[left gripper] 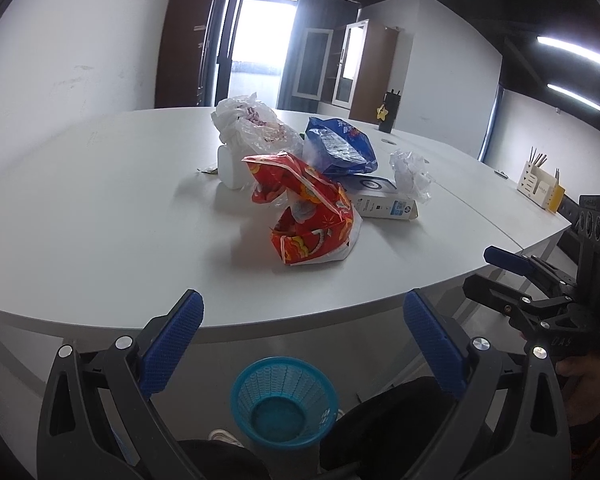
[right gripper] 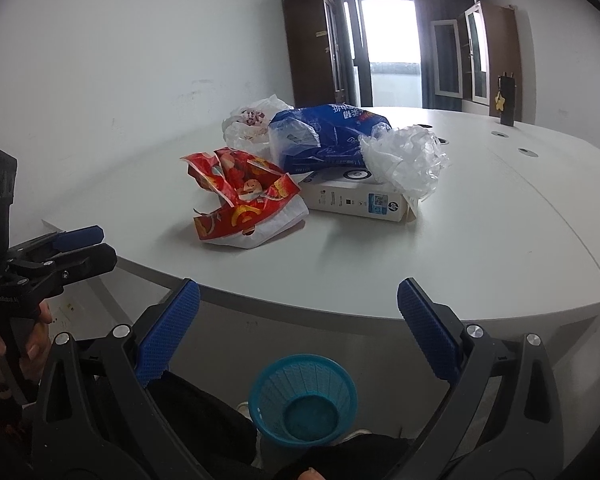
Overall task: Collect trash
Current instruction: 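Move both tools toward the pile of bags on the table, then grasp the red snack bag with the left tool while the right tool grasps the clear plastic bag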
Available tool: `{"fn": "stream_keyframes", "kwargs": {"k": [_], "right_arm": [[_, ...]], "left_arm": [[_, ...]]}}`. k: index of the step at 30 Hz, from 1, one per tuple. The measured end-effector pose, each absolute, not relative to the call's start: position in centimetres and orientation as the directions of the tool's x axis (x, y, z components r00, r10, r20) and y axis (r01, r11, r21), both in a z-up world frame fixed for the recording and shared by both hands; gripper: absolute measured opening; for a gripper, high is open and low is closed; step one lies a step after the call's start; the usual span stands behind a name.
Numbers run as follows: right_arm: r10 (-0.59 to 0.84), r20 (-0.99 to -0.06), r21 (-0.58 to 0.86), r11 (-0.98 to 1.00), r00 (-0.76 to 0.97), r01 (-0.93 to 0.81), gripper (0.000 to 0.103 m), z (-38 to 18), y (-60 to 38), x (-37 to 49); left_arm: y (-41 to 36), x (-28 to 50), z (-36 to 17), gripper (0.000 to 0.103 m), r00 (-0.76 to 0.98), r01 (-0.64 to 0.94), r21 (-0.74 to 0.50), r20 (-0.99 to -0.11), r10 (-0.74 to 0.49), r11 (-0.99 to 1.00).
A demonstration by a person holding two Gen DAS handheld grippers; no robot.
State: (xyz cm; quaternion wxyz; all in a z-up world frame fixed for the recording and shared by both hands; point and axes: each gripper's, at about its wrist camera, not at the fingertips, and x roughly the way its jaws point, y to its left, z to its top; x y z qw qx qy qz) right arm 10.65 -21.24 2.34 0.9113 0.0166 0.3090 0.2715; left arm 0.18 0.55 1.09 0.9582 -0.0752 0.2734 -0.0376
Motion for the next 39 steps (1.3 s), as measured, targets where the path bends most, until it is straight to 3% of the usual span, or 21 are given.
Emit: {"fn": "stream_keyframes", "kwargs": {"k": [21, 27, 34, 39], "right_arm": [[0.495, -0.568, 0.237, 0.863, 0.657, -0.445, 0.095, 2.2, -22.2, 12.1], [0.436, -0.547, 0.198, 0.897, 0.715, -0.395, 0.095, 4.4, -23.3, 15.3], [0.376, -0.584, 0.135, 0.919, 0.719, -0.371, 0.095, 4.5, -23.3, 19.8], [0.355, -0.604, 0.111, 0.924, 0.713, -0.366, 0.092, 4.4, -22.6, 22.6]], "left_arm": [[0.9, 1.1, 0.4, 0.097, 0.844, -0.005, -0.18, -0.529, -0.092, 0.984], [1.9, 3.7, 1.5, 0.097, 0.856, -0.043, -0.199, -0.513, -0.066, 0.979], [2.3, 7.5, 1.3, 0.097, 0.839, -0.061, -0.238, -0.538, -0.079, 0.969], [1.7, 10.1, 1.0, 0.091, 0.823, -0.064, -0.236, -0.562, -0.083, 0.97]]}}
